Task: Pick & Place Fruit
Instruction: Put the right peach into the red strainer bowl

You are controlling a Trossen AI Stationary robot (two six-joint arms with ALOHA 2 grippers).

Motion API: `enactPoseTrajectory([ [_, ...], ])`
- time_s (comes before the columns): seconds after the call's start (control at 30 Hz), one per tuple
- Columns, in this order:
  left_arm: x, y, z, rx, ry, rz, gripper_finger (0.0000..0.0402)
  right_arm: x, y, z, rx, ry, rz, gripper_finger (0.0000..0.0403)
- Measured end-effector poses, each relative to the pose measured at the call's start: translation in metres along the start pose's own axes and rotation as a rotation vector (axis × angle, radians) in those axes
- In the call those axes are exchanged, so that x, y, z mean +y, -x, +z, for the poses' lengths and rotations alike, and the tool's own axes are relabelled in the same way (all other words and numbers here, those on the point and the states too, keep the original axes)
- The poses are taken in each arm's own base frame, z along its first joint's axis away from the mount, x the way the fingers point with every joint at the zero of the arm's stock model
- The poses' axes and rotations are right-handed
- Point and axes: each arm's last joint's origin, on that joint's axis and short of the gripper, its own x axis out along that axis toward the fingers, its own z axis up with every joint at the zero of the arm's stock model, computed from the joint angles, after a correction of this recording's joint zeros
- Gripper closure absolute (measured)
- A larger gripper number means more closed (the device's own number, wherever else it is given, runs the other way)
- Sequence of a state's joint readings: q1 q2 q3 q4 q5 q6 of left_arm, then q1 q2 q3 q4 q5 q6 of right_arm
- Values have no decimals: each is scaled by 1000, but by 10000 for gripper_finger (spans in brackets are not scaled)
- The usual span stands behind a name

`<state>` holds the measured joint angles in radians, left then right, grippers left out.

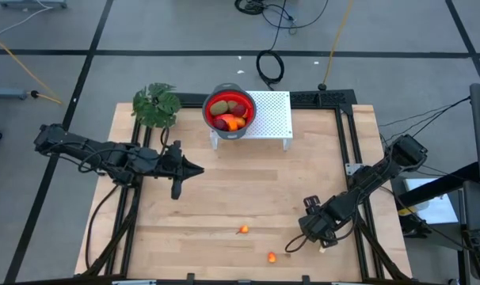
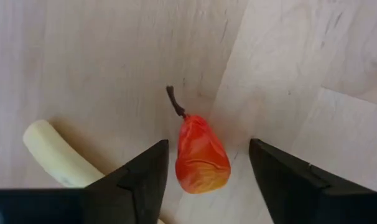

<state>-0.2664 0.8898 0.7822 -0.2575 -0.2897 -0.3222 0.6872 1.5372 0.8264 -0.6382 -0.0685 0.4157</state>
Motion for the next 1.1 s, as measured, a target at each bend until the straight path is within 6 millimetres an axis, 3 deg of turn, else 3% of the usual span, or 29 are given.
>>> enactPoseTrajectory([
  [0.37, 0, 0, 0, 0, -5, 0, 380, -1, -1, 1, -20, 35, -20, 290],
  [0.53, 0, 0, 0, 0, -5, 1, 380, -1, 4, 5, -39, 27, 4, 317],
  [0.8, 0, 0, 0, 0, -5, 1, 380, -15, 36, 20, -199, -39, 45, 311],
  [1.1, 0, 0, 0, 0, -5, 1, 380, -50, 88, 28, -521, -159, 90, 310],
])
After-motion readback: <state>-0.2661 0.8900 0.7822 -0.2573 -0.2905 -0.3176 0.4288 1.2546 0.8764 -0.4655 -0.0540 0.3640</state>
